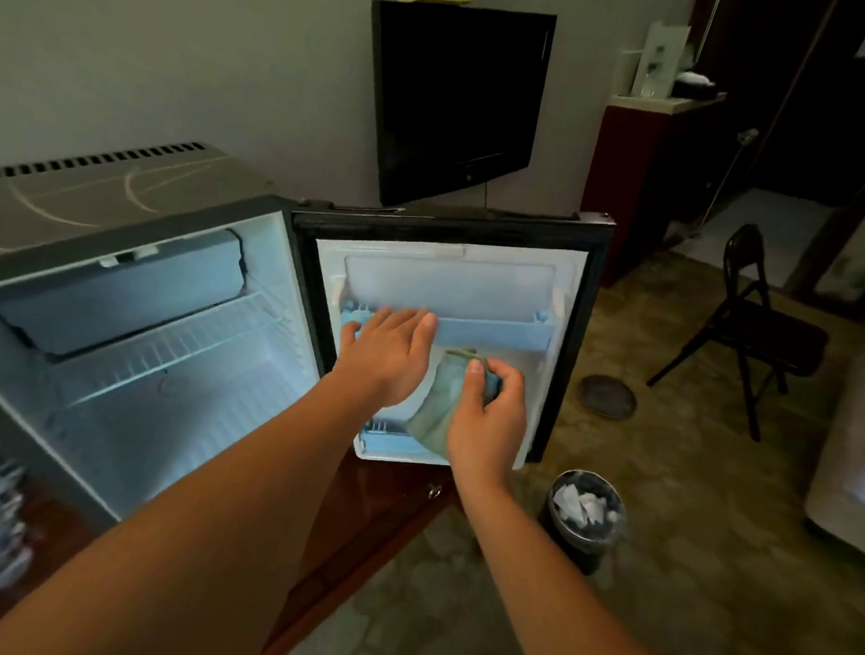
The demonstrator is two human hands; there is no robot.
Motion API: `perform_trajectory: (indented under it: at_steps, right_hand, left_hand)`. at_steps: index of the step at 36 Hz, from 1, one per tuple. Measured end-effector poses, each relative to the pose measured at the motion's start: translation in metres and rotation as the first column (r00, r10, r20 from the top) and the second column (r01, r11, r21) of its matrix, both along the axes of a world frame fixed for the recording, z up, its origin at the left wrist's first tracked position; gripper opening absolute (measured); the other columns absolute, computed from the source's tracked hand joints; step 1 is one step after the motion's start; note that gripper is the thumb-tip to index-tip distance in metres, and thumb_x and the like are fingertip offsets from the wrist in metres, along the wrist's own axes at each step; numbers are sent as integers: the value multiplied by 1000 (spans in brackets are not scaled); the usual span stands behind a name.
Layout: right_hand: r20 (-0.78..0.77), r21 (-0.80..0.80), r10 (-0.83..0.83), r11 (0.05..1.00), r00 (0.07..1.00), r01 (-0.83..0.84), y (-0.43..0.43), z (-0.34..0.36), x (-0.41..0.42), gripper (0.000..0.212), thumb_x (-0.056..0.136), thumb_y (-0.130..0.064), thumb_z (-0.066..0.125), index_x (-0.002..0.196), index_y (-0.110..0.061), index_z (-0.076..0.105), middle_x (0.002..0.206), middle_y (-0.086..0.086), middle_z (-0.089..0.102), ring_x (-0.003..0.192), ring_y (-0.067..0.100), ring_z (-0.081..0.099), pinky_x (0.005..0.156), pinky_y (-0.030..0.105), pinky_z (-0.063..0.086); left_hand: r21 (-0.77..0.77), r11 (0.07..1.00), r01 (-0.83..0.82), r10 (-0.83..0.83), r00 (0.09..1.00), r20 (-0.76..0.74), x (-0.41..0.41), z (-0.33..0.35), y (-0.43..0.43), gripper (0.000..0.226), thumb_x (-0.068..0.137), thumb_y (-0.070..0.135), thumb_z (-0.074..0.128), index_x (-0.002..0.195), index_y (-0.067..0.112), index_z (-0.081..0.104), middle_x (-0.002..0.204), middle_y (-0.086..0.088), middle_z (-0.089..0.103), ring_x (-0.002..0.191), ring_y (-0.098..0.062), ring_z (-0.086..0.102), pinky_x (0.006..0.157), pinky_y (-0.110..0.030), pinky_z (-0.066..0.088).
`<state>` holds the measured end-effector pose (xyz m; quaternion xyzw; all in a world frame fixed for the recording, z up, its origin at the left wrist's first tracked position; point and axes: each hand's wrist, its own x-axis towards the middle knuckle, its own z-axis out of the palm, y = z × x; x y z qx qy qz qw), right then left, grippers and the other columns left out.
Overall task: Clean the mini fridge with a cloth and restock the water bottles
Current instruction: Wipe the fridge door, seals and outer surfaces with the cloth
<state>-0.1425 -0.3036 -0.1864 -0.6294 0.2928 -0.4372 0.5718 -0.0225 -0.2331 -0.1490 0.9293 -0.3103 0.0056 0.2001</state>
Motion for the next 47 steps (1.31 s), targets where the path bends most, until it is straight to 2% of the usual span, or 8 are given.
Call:
perform_trajectory:
  at_steps: [10, 14, 18, 22, 25, 31, 37, 47]
  right_hand:
    - [29, -62, 110, 992, 993, -108, 54, 29, -75, 8, 102, -32, 58, 106, -26, 60, 99, -16, 63, 92, -11, 58, 68, 2, 43]
    - [56, -109, 158, 983, 986, -151, 78, 46, -110, 4, 102, -34, 58, 106, -33, 57, 100, -19, 61, 93, -14, 58, 69, 4, 46]
    - [57, -120, 220, 970, 974, -212, 109, 60, -137, 5, 101, -40, 57, 105, -37, 57, 99, -17, 64, 90, 2, 66, 69, 26, 59]
    - [100, -150, 278, 953, 955, -262, 140, 72, -151, 2, 100, -38, 59, 102, -38, 58, 97, -24, 63, 90, -1, 64, 67, 19, 55]
    - [135, -160, 315, 943, 939, -293, 157, 78, -154, 6, 100, -33, 60, 104, -29, 61, 94, -24, 64, 90, -5, 62, 67, 10, 48]
    - [148, -175, 409, 907, 900, -384, 179, 88, -144, 3, 100, -33, 60, 102, -34, 59, 99, -28, 62, 91, -6, 62, 68, 8, 46]
    - [134, -187, 525, 846, 841, -499, 189, 99, -114, 5, 99, -32, 62, 103, -32, 59, 94, -19, 63, 91, -8, 60, 71, 9, 46]
    - [119, -161, 653, 756, 748, -634, 177, 97, -74, 6, 100, -33, 60, 106, -32, 58, 99, -17, 63, 95, -6, 60, 73, 13, 51]
  left_hand:
    - [-127, 992, -22, 13, 997, -73, -63, 23, 63, 65, 106, 55, 3, 159, 29, 29, 165, 6, 28, 155, -14, 15, 123, -46, 6]
    - [-344, 939, -1, -38, 993, -107, -100, 31, 88, 62, 106, 58, 10, 158, 31, 31, 163, 6, 33, 151, -17, 25, 126, -43, 13]
    - [-557, 830, -32, -50, 990, -133, -130, 45, 113, 59, 108, 54, 19, 158, 25, 33, 162, 6, 35, 148, -9, 29, 118, -24, 19]
    - [-614, 789, -17, -9, 999, -39, -147, 59, 144, 53, 110, 47, 23, 156, 25, 36, 159, 8, 38, 143, 1, 30, 113, -13, 17]
    - [-603, 798, -4, 32, 999, 36, -151, 68, 167, 49, 111, 41, 24, 152, 23, 44, 154, 8, 44, 136, 7, 32, 105, 0, 17]
    - [-588, 807, -61, 90, 996, 20, -155, 85, 199, 49, 111, 41, 24, 140, 22, 59, 142, 3, 58, 134, -11, 47, 114, -33, 35]
    - [-422, 879, -223, 300, 946, 126, -139, 92, 230, 66, 104, 54, 16, 119, 15, 68, 115, -5, 71, 111, -24, 62, 98, -42, 43]
    - [-117, 793, -598, 593, 714, 372, -103, 102, 247, 63, 102, 53, 7, 77, 30, 60, 95, 1, 68, 120, -19, 51, 108, -47, 19]
